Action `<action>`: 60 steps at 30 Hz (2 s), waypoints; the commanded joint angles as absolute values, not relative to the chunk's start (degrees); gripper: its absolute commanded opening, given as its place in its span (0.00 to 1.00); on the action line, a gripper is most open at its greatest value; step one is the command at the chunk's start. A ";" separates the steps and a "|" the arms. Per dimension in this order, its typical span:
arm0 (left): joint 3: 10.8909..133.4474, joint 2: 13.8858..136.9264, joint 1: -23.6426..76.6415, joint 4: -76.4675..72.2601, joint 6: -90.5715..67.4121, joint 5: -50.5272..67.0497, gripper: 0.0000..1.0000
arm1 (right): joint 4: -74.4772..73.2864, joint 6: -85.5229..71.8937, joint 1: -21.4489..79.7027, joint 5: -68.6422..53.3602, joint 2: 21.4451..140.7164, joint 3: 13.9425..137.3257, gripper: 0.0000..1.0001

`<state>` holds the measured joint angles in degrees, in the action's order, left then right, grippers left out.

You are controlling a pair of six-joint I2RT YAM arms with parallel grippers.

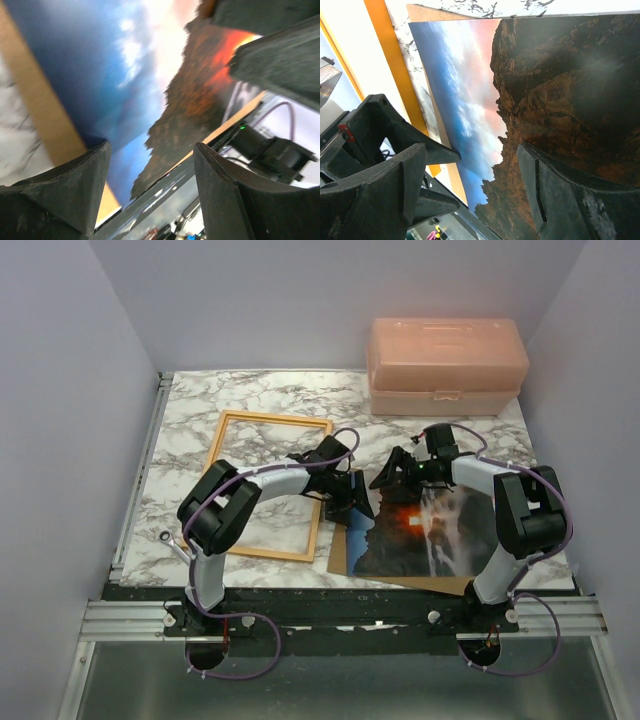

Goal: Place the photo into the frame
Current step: Adjust the photo at the center of the board.

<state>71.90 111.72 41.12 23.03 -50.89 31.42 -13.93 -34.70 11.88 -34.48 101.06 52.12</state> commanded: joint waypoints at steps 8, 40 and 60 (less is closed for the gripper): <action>62.66 108.54 39.71 -5.29 -63.35 35.46 0.65 | -20.42 -30.01 12.24 -23.26 108.47 45.65 0.83; 50.41 95.35 47.34 14.18 -58.31 36.64 0.64 | -19.07 -33.45 12.39 -28.23 103.37 38.06 0.82; 42.37 98.33 50.10 -3.62 -68.56 35.77 0.57 | -16.09 -33.71 12.37 -31.64 104.85 34.97 0.82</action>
<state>44.62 98.70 49.63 1.48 -66.65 38.35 -6.24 -39.83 11.88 -49.04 98.89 40.62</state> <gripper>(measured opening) 0.573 0.815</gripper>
